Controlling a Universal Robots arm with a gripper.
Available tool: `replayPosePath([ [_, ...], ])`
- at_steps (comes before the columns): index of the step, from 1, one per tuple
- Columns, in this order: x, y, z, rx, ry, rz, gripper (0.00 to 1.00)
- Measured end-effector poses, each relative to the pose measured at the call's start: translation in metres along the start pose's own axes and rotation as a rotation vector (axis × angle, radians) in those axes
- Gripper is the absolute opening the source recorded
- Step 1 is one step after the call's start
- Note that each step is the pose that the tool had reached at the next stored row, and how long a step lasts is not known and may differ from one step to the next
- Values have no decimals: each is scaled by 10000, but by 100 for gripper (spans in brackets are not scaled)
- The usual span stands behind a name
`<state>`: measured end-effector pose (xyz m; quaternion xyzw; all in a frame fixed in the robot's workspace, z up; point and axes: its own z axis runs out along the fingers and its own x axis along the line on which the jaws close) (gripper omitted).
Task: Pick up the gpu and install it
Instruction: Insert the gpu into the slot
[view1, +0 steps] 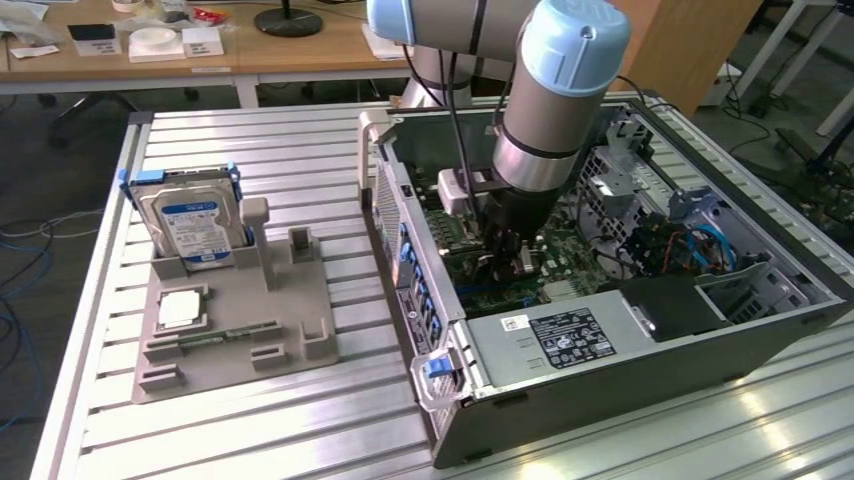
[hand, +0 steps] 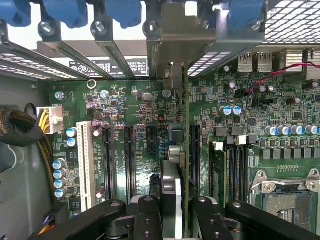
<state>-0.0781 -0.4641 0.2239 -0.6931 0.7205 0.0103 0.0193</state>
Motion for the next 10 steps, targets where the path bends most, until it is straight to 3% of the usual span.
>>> replayPosePath([
  [10,-1,0,-23,0,0,0,28],
])
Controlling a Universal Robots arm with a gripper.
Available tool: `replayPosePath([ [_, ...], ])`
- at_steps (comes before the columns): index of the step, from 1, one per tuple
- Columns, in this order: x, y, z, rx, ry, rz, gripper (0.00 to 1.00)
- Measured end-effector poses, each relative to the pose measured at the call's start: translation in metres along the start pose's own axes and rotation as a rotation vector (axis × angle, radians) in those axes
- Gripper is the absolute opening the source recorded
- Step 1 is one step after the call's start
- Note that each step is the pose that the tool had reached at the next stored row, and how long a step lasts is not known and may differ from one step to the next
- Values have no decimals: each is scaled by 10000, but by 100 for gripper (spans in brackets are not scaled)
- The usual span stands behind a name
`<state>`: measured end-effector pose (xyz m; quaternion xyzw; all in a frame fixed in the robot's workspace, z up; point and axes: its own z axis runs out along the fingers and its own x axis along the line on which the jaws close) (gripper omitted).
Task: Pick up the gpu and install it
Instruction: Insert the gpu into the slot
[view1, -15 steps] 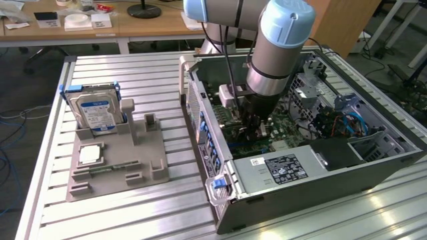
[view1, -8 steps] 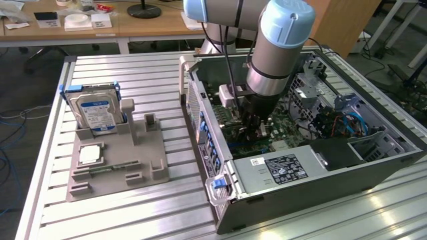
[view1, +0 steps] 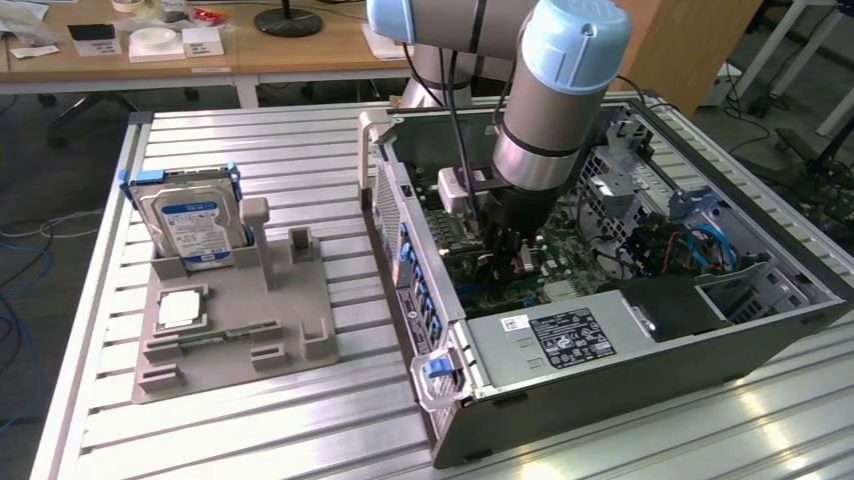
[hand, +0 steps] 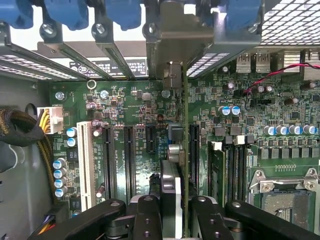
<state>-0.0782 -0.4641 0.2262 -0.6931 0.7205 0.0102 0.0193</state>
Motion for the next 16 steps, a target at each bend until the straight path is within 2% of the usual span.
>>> replayPosePath([
  [6,10,0,2,0,-1,0,28],
  [16,13,0,68,0,2,-1,28],
])
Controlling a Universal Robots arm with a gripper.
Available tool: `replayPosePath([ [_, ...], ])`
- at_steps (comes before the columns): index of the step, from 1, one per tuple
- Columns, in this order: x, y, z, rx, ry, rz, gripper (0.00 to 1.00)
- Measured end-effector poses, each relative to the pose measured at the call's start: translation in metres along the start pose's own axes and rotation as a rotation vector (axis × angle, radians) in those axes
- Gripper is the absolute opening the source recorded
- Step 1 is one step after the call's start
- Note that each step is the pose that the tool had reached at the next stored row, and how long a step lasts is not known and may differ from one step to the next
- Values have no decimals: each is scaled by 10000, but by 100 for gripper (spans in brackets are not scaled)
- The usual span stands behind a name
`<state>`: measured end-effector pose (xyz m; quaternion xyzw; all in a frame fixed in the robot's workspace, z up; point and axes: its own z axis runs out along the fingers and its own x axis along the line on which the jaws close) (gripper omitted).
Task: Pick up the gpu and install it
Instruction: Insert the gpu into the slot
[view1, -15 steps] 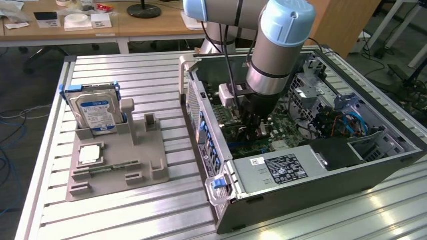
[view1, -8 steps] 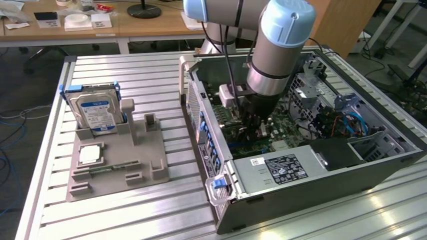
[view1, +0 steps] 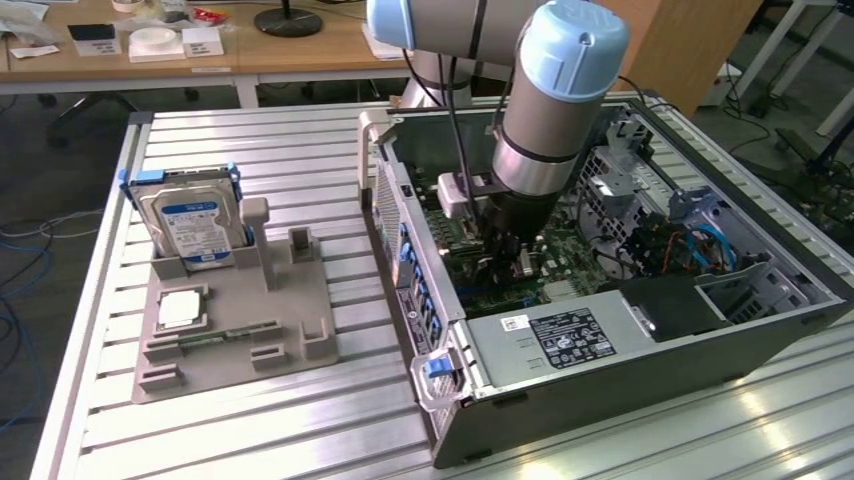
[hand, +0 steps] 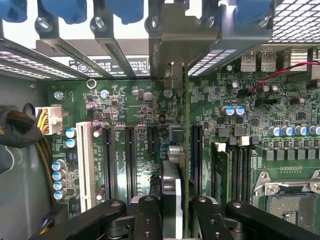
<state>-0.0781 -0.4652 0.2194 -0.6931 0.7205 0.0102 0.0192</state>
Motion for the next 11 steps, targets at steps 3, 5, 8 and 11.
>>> replayPosePath([
  [3,-1,0,1,-1,-1,1,28],
  [5,-1,2,1,2,-2,1,28],
  [8,0,11,1,41,-4,-1,28],
  [11,0,22,1,90,-6,-4,28],
])
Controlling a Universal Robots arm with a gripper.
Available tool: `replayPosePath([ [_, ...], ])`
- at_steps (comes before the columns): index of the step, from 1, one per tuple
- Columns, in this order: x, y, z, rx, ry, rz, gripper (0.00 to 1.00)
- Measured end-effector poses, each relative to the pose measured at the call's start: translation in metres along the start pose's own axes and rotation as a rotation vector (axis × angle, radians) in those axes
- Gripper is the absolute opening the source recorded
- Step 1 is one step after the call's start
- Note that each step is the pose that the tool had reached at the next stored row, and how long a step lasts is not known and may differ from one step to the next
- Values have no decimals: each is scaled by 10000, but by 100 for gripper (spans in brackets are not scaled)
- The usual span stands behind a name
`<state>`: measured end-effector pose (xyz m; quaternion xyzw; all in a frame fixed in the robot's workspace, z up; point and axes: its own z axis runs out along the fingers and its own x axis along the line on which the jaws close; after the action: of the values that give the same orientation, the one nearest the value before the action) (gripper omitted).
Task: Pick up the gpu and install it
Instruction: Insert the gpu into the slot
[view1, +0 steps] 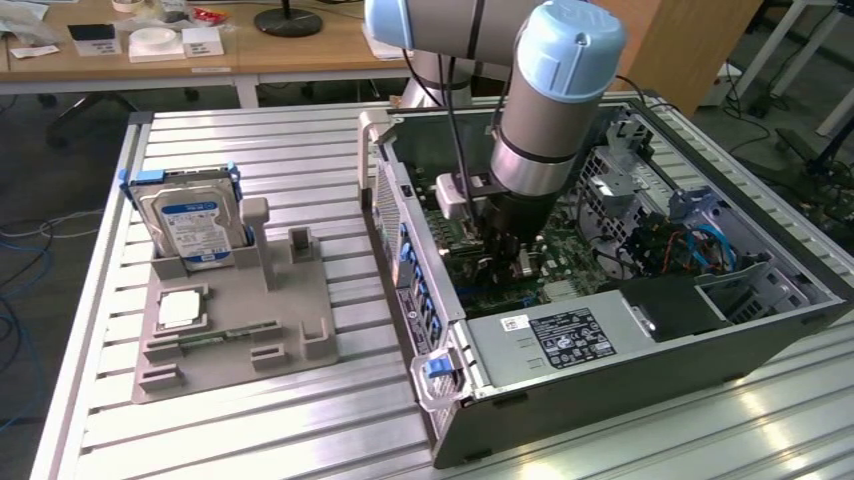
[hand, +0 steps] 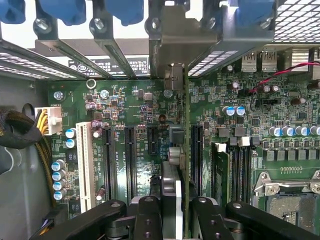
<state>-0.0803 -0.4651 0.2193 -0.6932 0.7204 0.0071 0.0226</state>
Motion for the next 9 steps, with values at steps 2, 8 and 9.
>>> replayPosePath([
  [2,0,4,2,14,-1,-1,28],
  [8,4,9,72,14,2,3,28],
  [9,4,8,72,14,2,2,28],
])
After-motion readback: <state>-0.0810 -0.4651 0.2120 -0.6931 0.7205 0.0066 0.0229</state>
